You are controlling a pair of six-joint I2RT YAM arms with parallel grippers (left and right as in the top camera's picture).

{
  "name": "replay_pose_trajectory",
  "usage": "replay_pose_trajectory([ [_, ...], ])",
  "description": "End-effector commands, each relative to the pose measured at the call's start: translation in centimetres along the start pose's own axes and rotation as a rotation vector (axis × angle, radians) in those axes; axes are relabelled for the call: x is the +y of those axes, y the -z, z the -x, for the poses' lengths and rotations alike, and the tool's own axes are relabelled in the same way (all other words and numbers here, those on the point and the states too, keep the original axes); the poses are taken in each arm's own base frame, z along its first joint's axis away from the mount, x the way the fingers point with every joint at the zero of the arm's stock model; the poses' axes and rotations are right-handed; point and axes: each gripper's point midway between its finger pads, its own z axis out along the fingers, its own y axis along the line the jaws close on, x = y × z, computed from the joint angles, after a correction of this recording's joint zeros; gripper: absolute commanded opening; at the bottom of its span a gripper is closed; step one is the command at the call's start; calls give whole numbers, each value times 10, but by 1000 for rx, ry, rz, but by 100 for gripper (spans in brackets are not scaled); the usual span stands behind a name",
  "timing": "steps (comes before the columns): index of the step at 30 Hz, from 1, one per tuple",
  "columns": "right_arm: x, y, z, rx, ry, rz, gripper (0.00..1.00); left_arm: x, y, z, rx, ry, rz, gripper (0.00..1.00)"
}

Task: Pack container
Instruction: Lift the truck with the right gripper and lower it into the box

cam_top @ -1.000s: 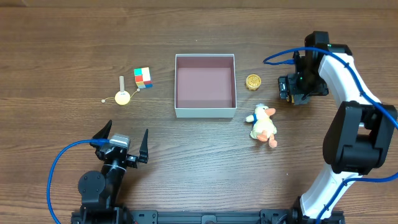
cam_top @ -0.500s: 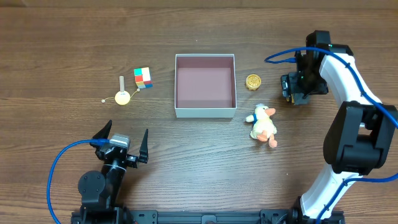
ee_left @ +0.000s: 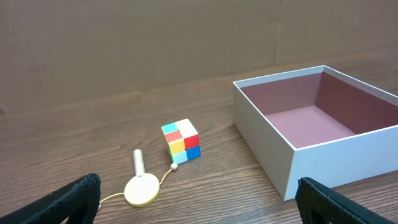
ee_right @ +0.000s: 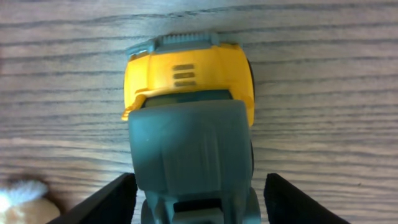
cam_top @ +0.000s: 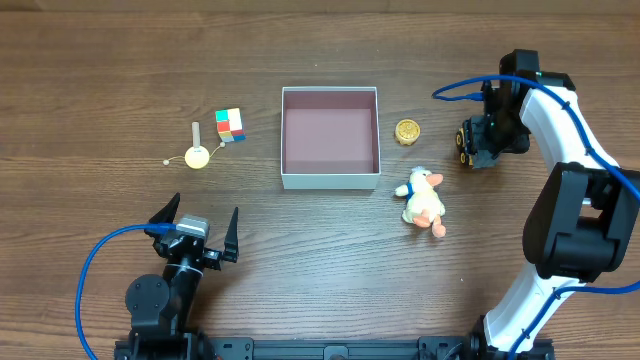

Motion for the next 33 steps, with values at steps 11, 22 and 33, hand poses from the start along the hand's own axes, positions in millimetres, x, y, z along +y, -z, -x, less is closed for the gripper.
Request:
replay_pose_trajectory([
  [11, 1, 4, 3, -20, -4, 10, 52, 0, 0, 0, -6, -20, -2, 100],
  [22, 12, 32, 15, -42, -31, 81, 45, 0, 0, 0, -5, -20, -2, 100],
  [33, 61, 147, 36, -125, -61, 110, 44, 0, 0, 0, -6, -20, -2, 100],
])
